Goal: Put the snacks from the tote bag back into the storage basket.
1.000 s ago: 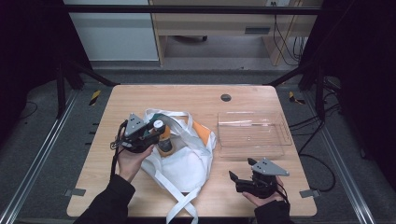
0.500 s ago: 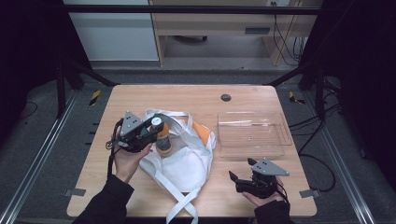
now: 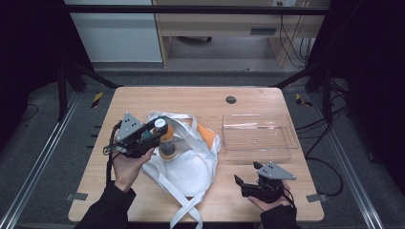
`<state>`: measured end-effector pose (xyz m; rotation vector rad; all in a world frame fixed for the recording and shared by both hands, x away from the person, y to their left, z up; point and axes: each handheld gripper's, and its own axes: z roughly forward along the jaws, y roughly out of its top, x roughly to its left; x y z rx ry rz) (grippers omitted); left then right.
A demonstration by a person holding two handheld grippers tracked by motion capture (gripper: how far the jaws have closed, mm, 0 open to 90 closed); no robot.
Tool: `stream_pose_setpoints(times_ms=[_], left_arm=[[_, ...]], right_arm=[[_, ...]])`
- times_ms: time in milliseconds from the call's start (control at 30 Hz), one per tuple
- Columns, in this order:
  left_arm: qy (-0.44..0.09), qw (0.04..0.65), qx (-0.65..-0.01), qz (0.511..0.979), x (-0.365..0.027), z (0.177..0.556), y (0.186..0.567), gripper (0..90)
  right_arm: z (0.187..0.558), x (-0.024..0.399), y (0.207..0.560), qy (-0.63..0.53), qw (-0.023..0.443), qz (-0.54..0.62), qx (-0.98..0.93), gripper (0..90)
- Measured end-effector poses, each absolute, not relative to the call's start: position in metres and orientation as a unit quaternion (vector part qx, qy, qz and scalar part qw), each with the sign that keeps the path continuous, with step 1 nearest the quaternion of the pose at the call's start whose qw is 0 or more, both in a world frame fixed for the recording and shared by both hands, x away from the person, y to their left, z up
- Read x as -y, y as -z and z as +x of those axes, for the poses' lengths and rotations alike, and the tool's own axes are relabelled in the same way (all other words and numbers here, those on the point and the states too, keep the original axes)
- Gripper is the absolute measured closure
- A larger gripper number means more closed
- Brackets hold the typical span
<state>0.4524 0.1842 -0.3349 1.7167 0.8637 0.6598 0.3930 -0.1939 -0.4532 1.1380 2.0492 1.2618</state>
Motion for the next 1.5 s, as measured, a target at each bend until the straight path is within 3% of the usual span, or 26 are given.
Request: stream_pose_setpoints(times_ms=[533,1500], left_arm=[[-0.267,0.530,-0.338,0.731,-0.166,0.437,0.326,59.0],[-0.249,0.548,-0.315,0.734,-0.113,0.451,0.315,59.0]], right_arm=[[0.392,0.194,0.454,-0.455,0.242,0.416,-0.749,16.5],[0.392,0.194,0.454,-0.457,0.239,0.413,-0.750,16.5]])
